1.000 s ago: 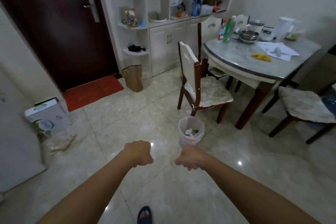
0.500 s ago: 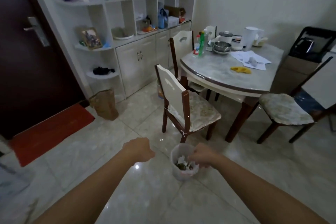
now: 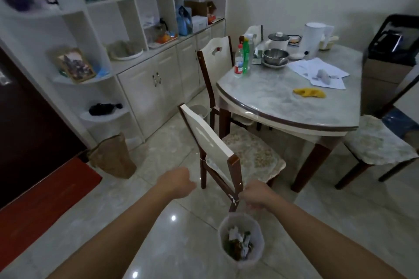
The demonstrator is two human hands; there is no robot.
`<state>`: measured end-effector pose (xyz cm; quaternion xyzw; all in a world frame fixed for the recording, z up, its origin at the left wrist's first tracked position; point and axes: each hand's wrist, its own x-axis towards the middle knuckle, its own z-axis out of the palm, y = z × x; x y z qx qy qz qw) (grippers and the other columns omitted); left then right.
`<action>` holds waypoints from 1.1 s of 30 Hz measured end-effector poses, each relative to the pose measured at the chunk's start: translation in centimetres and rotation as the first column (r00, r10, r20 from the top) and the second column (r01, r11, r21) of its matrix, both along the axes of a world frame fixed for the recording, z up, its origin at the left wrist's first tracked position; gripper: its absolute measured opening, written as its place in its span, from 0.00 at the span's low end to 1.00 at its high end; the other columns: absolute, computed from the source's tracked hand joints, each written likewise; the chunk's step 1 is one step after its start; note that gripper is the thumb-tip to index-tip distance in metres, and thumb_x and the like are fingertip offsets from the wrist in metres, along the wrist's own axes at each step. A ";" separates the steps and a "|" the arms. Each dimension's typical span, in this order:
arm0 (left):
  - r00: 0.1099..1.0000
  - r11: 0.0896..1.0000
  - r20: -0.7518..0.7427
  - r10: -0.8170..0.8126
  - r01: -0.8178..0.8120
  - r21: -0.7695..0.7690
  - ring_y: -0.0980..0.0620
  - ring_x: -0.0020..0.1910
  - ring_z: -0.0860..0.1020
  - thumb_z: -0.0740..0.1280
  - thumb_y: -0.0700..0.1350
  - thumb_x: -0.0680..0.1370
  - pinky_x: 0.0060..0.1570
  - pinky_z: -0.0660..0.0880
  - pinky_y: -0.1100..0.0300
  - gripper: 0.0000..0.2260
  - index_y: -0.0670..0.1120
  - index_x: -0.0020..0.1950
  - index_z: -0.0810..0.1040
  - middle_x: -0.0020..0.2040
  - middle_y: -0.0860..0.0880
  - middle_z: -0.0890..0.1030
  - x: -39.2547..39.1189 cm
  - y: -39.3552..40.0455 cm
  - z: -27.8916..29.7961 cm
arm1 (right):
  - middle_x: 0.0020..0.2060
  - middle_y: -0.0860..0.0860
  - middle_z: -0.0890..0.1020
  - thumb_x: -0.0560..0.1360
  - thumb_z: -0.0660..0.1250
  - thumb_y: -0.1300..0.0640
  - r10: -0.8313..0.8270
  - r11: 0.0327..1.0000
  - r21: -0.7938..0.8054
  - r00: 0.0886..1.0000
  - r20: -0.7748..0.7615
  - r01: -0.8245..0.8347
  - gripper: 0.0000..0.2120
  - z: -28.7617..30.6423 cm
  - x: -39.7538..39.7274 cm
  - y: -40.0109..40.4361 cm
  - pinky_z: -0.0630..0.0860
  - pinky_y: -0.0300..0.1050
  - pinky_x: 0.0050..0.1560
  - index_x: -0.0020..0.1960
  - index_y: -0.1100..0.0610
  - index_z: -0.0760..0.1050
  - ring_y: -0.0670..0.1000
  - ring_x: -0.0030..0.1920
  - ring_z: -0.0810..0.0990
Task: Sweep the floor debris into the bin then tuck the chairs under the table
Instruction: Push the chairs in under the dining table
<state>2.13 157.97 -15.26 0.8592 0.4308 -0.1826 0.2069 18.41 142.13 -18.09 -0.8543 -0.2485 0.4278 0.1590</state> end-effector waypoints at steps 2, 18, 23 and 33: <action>0.999 0.999 0.015 -0.043 0.043 0.013 0.51 0.47 0.75 0.63 0.56 0.78 0.50 0.73 0.56 0.16 0.46 0.57 0.77 0.50 0.50 0.78 2.5 2.3 -0.1 | 0.30 0.54 0.78 0.71 0.65 0.59 -0.016 1.000 -0.003 1.000 0.007 0.016 0.05 -0.1 1.9 2.2 0.71 0.38 0.25 0.37 0.59 0.76 0.51 0.27 0.77; 0.940 0.965 0.311 -0.139 0.058 0.256 0.46 0.47 0.80 0.59 0.55 0.78 0.49 0.78 0.53 0.14 0.47 0.49 0.78 0.47 0.48 0.82 20.8 29.2 -4.9 | 0.38 0.60 0.79 0.81 0.59 0.50 -0.661 0.744 -0.437 0.653 -0.370 0.505 0.21 -6.3 11.5 14.8 0.80 0.50 0.37 0.66 0.64 0.67 0.56 0.30 0.79; 0.971 0.978 0.116 -0.210 0.211 0.009 0.47 0.45 0.80 0.63 0.54 0.77 0.42 0.75 0.57 0.14 0.44 0.46 0.81 0.46 0.46 0.82 23.6 35.4 -7.2 | 0.20 0.56 0.80 0.81 0.58 0.60 -0.682 0.731 -0.445 0.525 -0.509 0.518 0.21 -6.0 11.6 17.2 0.75 0.40 0.20 0.33 0.66 0.78 0.52 0.20 0.78; 0.954 0.664 -0.232 0.190 -0.299 -0.686 0.41 0.38 0.79 0.70 0.38 0.74 0.27 0.81 0.49 0.08 0.37 0.51 0.79 0.43 0.38 0.79 26.3 41.0 -9.5 | 0.42 0.61 0.81 0.74 0.70 0.51 -0.887 0.322 -0.527 0.055 -0.459 0.786 0.20 -13.4 10.6 14.8 0.78 0.52 0.46 0.57 0.67 0.77 0.60 0.40 0.80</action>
